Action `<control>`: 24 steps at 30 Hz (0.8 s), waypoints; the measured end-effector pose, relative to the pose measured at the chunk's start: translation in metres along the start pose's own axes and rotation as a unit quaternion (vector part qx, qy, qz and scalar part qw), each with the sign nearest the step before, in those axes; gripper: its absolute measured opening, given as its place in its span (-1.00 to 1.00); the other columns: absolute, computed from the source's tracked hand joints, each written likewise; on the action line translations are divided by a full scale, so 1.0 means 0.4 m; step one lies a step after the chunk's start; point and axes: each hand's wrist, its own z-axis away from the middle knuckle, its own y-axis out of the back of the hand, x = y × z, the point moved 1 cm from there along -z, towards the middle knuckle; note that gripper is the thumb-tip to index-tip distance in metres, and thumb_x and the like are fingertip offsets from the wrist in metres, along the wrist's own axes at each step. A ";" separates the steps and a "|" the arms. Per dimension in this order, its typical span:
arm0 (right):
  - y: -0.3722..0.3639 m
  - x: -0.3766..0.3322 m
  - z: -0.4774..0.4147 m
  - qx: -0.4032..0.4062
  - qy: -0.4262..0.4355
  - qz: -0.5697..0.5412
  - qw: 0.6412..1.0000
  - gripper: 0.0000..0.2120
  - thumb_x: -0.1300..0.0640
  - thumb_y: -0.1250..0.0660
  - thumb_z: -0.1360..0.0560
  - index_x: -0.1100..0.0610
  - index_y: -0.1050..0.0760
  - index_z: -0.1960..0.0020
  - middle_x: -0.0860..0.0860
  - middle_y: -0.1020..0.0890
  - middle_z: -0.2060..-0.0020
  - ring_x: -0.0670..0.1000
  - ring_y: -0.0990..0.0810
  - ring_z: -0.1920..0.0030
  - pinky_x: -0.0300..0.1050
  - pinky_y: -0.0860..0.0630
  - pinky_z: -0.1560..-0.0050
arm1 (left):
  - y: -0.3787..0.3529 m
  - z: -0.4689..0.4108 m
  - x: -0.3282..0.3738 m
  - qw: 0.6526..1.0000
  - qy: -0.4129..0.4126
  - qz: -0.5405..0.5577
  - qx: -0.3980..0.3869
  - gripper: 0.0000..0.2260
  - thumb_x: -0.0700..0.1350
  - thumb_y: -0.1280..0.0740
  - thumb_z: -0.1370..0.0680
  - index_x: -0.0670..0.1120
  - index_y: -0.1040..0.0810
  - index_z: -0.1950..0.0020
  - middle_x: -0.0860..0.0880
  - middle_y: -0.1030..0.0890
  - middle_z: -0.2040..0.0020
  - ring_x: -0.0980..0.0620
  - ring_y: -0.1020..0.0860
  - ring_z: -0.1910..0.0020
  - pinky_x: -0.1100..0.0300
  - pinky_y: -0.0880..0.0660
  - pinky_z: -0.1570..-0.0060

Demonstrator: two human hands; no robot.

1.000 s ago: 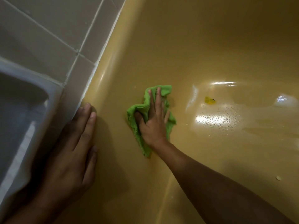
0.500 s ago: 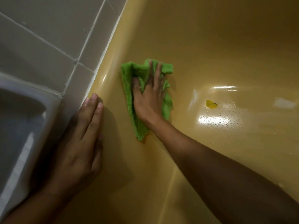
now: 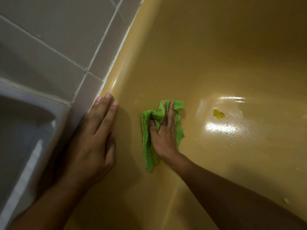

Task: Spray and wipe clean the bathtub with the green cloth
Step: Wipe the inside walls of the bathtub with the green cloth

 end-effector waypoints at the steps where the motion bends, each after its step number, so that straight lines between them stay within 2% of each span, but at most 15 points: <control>1: 0.007 -0.002 -0.001 -0.015 -0.001 0.001 1.000 -0.28 -0.34 0.02 -0.63 -0.16 0.28 -0.64 -0.20 0.39 -0.59 0.03 0.29 -0.63 0.34 0.07 -0.58 | 0.000 -0.002 0.000 1.000 0.002 0.002 0.003 -0.38 -0.24 -0.24 -0.57 -0.20 -0.20 -0.65 -0.09 -0.13 -0.68 -0.08 -0.07 -0.67 -0.01 -0.06 -0.64; 4: 0.031 -0.015 -0.002 -0.059 -0.017 -0.004 0.998 -0.27 -0.30 -0.03 -0.64 -0.22 0.33 -0.62 -0.27 0.46 -0.54 0.03 0.36 -0.62 0.33 0.11 -0.59 | -0.004 -0.008 -0.002 1.000 -0.002 -0.001 0.008 -0.40 -0.25 -0.23 -0.58 -0.22 -0.22 -0.64 -0.10 -0.14 -0.68 -0.10 -0.09 -0.67 -0.05 -0.08 -0.63; 9: 0.066 -0.046 -0.023 -0.102 -0.050 -0.003 0.994 -0.30 -0.20 -0.06 -0.68 -0.36 0.44 -0.51 -0.33 0.50 -0.50 0.09 0.40 -0.59 0.27 0.18 -0.60 | -0.001 -0.011 0.000 1.000 0.001 -0.003 0.008 -0.41 -0.24 -0.24 -0.59 -0.23 -0.23 -0.63 -0.12 -0.15 -0.68 -0.10 -0.08 -0.67 0.03 -0.03 -0.64; 13: 0.063 -0.085 -0.039 -0.086 -0.081 -0.010 0.993 -0.34 -0.18 -0.03 -0.70 -0.40 0.45 -0.48 -0.33 0.49 -0.50 0.07 0.38 -0.60 0.27 0.18 -0.60 | 0.001 -0.010 -0.002 1.000 -0.002 0.002 0.014 -0.41 -0.27 -0.23 -0.60 -0.22 -0.22 -0.64 -0.09 -0.14 -0.68 -0.04 -0.05 -0.68 0.10 0.01 -0.64; 17: 0.047 -0.092 -0.028 -0.066 -0.099 -0.024 0.993 -0.37 -0.17 -0.01 -0.71 -0.31 0.35 -0.59 -0.35 0.43 -0.53 0.01 0.34 -0.62 0.26 0.12 -0.61 | -0.002 -0.007 -0.012 1.000 -0.012 0.003 0.012 -0.38 -0.30 -0.21 -0.58 -0.21 -0.18 -0.65 -0.08 -0.11 -0.69 -0.02 -0.01 -0.68 0.06 0.01 -0.64; 21: 0.022 -0.085 -0.027 -0.023 -0.084 -0.033 0.996 -0.37 -0.11 -0.05 -0.72 -0.25 0.27 -0.62 -0.31 0.38 -0.57 0.05 0.32 -0.62 0.24 0.14 -0.62 | -0.009 -0.017 -0.017 1.000 -0.023 -0.006 0.016 -0.39 -0.31 -0.20 -0.58 -0.24 -0.19 -0.65 -0.11 -0.13 -0.69 -0.04 -0.02 -0.68 -0.01 -0.03 -0.64; 24: 0.008 -0.086 -0.010 0.006 -0.055 -0.034 0.998 -0.36 -0.09 -0.08 -0.71 -0.26 0.25 -0.62 -0.28 0.34 -0.59 0.08 0.31 -0.63 0.29 0.09 -0.60 | -0.010 -0.037 -0.015 0.999 -0.030 -0.016 0.015 -0.39 -0.32 -0.21 -0.58 -0.25 -0.19 -0.64 -0.14 -0.13 -0.68 -0.07 -0.02 -0.68 -0.02 -0.02 -0.64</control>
